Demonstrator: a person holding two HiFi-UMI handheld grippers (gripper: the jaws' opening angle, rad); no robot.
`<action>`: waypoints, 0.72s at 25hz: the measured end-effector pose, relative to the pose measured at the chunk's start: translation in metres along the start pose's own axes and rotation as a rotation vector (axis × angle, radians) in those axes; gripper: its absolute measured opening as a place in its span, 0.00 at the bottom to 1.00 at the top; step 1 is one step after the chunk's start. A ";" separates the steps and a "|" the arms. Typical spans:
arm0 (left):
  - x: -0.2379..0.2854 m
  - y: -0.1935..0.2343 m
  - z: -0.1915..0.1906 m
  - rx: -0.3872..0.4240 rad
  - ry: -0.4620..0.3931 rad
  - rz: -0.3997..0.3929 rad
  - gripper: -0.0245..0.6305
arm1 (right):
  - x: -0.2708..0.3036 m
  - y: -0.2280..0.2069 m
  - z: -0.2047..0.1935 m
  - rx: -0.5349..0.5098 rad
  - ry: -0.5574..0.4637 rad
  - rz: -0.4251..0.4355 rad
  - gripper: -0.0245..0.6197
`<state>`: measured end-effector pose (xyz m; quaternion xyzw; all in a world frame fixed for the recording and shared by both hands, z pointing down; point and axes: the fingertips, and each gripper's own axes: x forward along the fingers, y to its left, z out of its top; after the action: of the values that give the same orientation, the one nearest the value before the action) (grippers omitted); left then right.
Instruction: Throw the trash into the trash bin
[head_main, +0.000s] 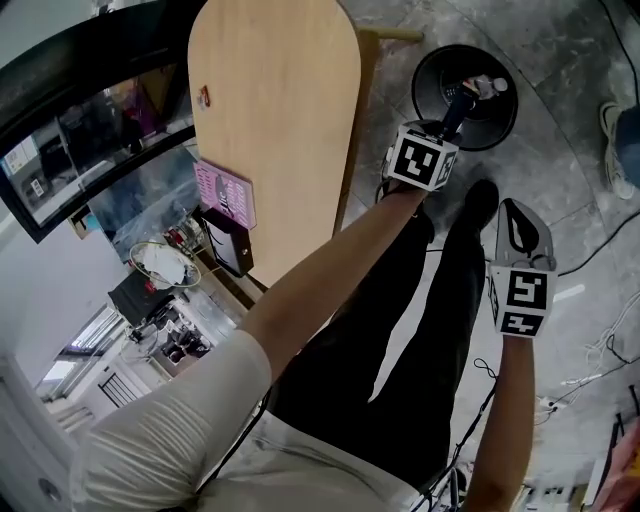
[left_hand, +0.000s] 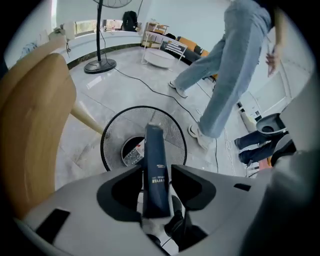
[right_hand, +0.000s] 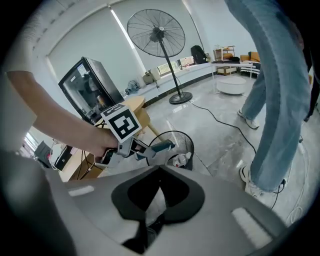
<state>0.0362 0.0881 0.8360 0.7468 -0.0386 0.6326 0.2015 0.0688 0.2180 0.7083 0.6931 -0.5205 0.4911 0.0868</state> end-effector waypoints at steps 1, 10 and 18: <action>-0.001 -0.001 0.003 -0.010 -0.017 -0.003 0.35 | -0.001 0.000 -0.001 0.001 0.002 0.000 0.05; -0.025 -0.014 0.000 0.036 -0.043 -0.064 0.62 | -0.011 0.004 0.012 -0.037 0.011 -0.005 0.05; -0.076 -0.011 0.005 0.088 -0.100 -0.071 0.62 | -0.014 0.041 0.052 -0.110 0.001 0.017 0.05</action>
<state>0.0292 0.0814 0.7602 0.7864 0.0057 0.5882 0.1886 0.0664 0.1759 0.6554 0.6826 -0.5526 0.4627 0.1207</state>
